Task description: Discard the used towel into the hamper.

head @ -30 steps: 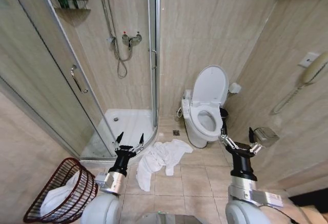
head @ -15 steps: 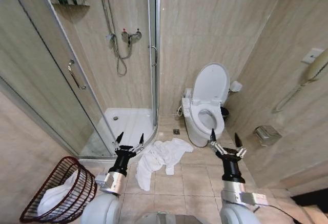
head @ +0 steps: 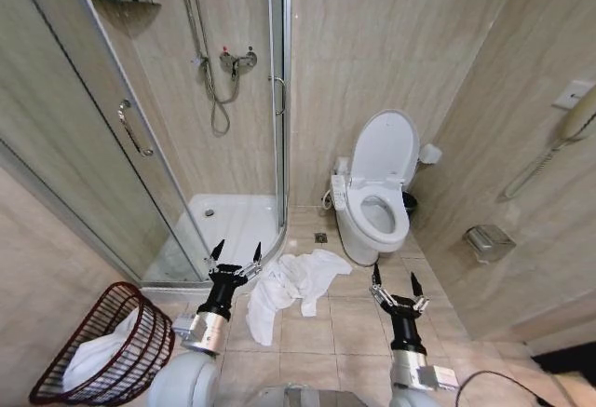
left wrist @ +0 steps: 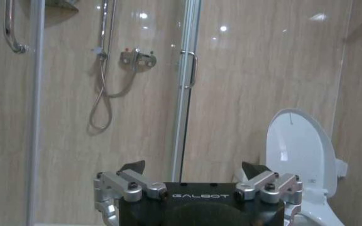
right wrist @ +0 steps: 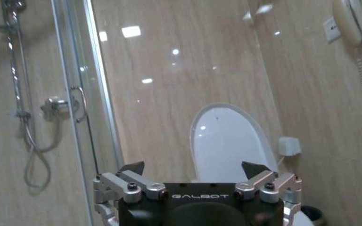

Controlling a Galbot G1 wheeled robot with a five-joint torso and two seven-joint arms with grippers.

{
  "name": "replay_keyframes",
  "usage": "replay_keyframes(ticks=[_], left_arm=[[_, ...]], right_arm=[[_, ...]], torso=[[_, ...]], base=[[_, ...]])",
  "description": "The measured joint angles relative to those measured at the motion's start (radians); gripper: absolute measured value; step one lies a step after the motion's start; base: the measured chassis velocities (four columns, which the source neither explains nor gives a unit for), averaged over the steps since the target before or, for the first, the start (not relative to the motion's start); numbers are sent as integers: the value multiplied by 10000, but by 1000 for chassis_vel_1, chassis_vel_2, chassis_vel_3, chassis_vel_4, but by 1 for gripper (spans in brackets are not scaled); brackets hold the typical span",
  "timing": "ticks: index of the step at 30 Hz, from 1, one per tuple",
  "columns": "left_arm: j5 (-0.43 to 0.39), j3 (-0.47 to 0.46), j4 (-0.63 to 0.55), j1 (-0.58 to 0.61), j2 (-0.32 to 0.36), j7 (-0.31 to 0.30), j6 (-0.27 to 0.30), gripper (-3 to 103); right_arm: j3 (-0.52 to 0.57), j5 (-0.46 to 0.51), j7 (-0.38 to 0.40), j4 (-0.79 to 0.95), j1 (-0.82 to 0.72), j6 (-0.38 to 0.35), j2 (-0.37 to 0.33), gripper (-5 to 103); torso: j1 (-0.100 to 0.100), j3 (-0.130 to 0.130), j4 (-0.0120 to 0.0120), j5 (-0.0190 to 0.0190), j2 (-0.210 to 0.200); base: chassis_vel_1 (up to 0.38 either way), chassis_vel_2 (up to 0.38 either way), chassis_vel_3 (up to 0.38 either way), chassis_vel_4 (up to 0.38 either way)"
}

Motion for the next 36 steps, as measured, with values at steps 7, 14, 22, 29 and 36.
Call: replay_keyframes(ticks=[7,14,22,29,36], left_arm=[[0,0,-1,0,0,0,0,100],[0,-2,0,0,0,-1,0,100],[0,-1,-1,0,0,0,0,100],[0,-1,0,0,0,0,0,100],[0,0,0,0,0,0,0,100]], right_arm=[[259,847,76,526,382,-817,-333,100],[1427,2378,480,522,1901,-2032,-1141,100],[607,1580,342,1212,1041,-2310,-255,100],[1212,774,401,1433,1175,-2136,-154,100],[1008,846,738,1742,1723,-2900,-2,100]], torso=[[-145,-174,-1,1,-320],[-311,-386,1,0,-702],[-481,-587,-1,0,-1066],[-619,-754,1,1,-1374],[-775,-966,1,0,-1741]], base=[[0,0,0,0],[0,0,0,0],[0,0,0,0],[32,27,24,40],[7,6,6,7]])
